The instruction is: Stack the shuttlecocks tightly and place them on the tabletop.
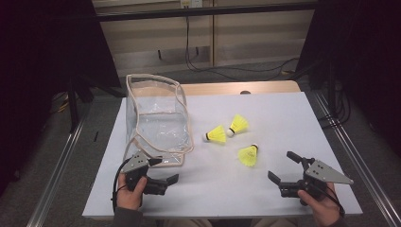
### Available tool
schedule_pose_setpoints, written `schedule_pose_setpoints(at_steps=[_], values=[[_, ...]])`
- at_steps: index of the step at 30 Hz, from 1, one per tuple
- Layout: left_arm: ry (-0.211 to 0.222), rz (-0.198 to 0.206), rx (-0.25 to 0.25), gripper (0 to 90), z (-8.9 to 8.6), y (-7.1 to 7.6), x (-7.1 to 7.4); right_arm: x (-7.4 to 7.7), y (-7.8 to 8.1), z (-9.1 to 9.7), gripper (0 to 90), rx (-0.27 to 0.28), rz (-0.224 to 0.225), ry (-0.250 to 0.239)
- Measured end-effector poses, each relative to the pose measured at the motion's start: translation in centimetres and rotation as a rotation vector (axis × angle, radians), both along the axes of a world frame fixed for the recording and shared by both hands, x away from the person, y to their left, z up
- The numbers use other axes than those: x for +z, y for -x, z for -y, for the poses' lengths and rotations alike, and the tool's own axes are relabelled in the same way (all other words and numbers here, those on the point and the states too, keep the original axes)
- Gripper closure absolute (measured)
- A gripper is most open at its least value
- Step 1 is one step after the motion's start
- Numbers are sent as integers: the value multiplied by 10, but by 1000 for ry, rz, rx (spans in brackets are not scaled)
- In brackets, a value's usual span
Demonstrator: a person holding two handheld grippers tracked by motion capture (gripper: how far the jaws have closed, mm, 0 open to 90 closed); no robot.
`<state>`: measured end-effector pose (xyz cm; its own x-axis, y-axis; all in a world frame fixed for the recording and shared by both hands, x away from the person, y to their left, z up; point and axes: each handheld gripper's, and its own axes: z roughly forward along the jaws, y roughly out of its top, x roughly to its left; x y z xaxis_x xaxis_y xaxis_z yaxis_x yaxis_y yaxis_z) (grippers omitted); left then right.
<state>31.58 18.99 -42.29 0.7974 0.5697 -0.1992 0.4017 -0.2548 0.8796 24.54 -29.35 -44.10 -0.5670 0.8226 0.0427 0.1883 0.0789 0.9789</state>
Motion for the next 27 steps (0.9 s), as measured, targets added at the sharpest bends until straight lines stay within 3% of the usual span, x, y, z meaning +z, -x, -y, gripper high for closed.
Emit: schedule_pose_setpoints(at_steps=[27], values=[[-16,0,43,45,-15,-3,-5,4,-8,-4,25,2,-11,45]])
